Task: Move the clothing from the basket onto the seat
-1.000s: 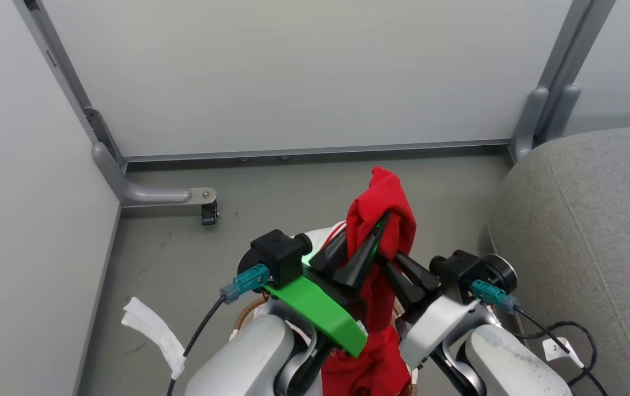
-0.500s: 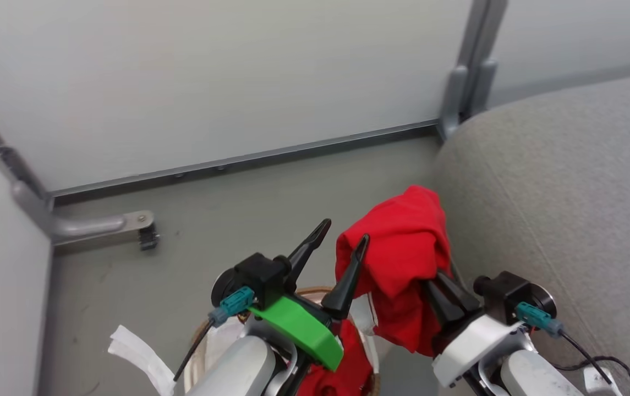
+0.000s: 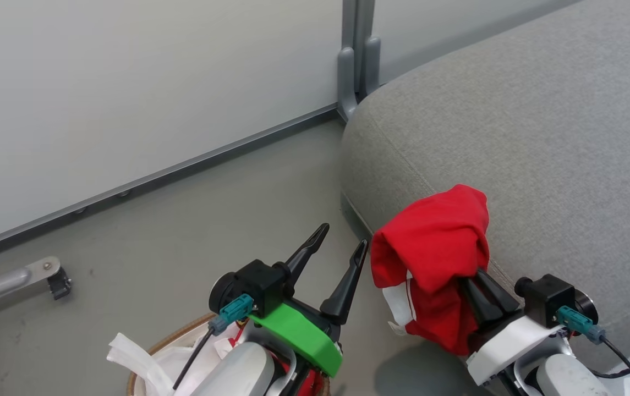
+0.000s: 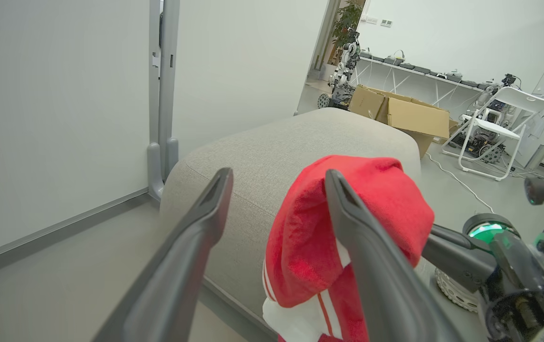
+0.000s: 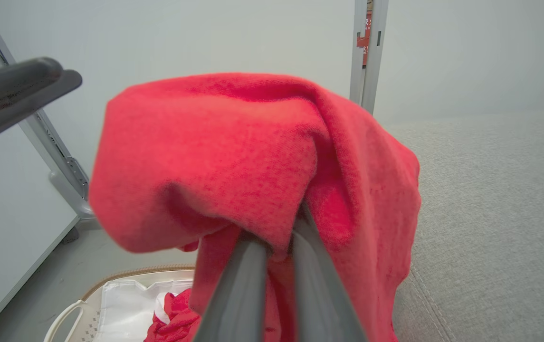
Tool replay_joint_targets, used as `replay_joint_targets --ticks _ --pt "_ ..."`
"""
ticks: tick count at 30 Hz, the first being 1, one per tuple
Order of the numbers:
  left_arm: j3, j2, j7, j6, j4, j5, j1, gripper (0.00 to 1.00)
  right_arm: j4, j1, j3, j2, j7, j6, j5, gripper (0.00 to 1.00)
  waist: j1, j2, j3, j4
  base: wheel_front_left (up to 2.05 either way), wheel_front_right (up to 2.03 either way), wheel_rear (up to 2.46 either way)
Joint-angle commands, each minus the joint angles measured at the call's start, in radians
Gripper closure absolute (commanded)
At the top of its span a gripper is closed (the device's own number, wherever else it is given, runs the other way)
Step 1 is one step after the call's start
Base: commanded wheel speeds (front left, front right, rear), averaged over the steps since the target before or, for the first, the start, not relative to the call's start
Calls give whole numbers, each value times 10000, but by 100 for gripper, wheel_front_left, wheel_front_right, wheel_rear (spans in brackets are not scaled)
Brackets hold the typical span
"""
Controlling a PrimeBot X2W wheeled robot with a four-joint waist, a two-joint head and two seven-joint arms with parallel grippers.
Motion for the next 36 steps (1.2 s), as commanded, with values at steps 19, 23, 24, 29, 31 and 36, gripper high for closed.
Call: replay_joint_targets --ticks 19,23,24,29,31,36 --pt "-484 52 -1 -32 637 938 -1022 0 1123 -5579 -1303 -3069 -51 -7 -250 100 0 -1 2870 246 0 0 0" --pt "-593 166 0 -33 752 1081 -1431 0 1966 -6944 -1723 -3500 -51 -8 -355 100 0 -1 3626 610 0 0 0" --pt "-620 190 -1 -33 752 1113 -1555 0 2168 -7275 -1854 -3617 -49 -7 -405 100 0 -1 3848 718 0 0 0" --pt "-640 345 -1 -33 768 1246 -1938 0 3141 -8410 -2502 -3971 -51 -8 -757 100 0 -1 4682 1138 0 0 0" --pt "-569 412 -1 -33 763 1288 -2041 0 3590 -8782 -2832 -4084 -49 -8 -929 100 0 -1 4982 1298 0 0 0" --pt "-368 575 0 -33 738 1438 -2148 0 4588 -9052 -3793 -3861 -51 -8 -1122 100 0 -1 5557 1620 0 0 0"
